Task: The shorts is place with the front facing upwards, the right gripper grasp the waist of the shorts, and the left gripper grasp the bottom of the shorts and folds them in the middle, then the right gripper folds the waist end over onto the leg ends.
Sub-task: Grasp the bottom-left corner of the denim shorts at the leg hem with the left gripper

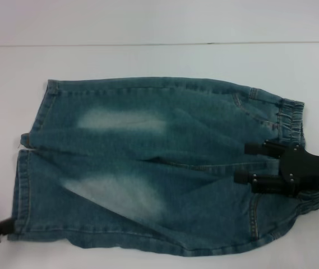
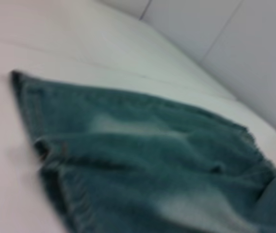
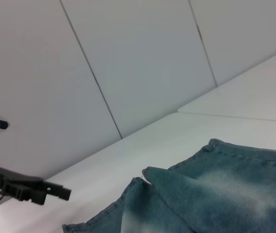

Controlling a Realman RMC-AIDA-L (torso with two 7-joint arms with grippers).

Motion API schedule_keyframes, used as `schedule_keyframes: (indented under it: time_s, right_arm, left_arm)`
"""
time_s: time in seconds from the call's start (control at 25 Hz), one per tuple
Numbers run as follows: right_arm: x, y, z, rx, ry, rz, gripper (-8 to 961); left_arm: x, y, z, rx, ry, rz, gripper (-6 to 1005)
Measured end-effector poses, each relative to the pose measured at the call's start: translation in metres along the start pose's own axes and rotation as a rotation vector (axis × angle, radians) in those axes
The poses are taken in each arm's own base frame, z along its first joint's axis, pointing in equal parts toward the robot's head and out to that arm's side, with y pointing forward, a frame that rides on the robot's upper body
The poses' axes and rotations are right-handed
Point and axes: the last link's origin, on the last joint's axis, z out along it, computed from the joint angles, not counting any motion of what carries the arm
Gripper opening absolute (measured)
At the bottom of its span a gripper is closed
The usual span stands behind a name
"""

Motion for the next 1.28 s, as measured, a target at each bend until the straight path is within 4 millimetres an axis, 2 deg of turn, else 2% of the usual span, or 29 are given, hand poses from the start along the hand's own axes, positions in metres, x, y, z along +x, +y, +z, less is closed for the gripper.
schedule_keyframes:
  time_s: [0.08,0.2,0.88,1.28]
  right_arm:
    - [-0.001,0.000,0.001,-0.001,0.000,-0.002,930]
    - [-0.001,0.000,0.001,-0.002,0.000,-0.001,930]
    - [-0.002,0.000,-0.001,0.005,-0.007,-0.003,930]
    - [-0.003,-0.001,-0.002,0.014,-0.011,-0.002,930]
  left_arm:
    - [-0.007,-0.002,-0.008,0.024,-0.036,-0.030,920]
    - [-0.012,-0.004,-0.009,0.039,-0.078,-0.045,920]
    - [-0.004,-0.007,0.024,-0.004,-0.204,-0.014,921]
    - [-0.001,-0.006,0.030,-0.021,-0.208,-0.004,921]
